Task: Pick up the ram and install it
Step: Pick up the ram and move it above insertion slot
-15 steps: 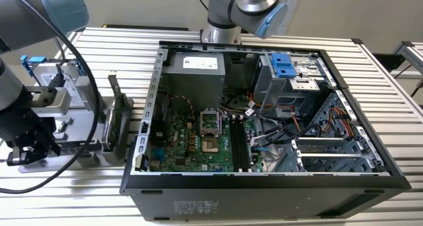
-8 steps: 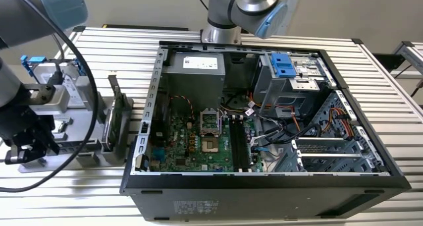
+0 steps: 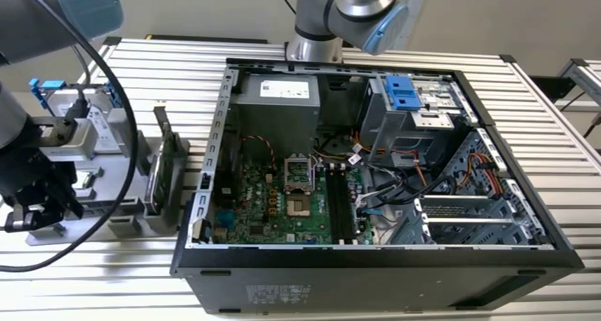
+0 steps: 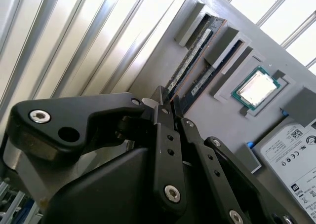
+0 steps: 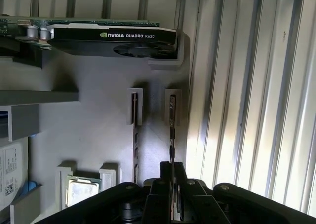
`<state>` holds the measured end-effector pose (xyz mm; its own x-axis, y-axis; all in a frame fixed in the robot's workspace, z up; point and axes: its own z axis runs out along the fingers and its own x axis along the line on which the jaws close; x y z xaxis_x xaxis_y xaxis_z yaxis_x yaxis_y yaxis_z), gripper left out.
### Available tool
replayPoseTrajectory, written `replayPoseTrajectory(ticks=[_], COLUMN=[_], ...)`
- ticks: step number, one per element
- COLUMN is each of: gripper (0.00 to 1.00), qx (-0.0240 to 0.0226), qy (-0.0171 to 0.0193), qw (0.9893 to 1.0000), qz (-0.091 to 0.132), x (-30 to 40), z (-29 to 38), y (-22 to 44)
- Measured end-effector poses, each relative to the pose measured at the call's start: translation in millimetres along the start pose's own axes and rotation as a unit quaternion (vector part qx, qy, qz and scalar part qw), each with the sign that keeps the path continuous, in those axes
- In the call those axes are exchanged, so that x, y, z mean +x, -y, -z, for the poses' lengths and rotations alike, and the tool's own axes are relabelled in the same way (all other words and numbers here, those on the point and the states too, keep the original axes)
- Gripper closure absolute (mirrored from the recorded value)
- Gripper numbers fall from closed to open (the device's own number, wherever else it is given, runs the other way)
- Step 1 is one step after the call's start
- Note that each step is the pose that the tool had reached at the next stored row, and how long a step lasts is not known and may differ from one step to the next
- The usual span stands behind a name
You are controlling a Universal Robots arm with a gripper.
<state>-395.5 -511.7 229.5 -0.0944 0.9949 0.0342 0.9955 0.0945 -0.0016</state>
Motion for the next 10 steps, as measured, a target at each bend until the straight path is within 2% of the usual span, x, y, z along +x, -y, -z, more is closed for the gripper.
replayPoseTrajectory(ticks=[6, 10], gripper=[1.00, 1.00], qx=[0.0001, 0.0000], qy=[0.0001, 0.0000], qw=[1.0000, 1.0000], qz=[0.000, 0.000], x=[0.1, 0.2], z=[2.5, 6.4], y=[0.3, 0.4])
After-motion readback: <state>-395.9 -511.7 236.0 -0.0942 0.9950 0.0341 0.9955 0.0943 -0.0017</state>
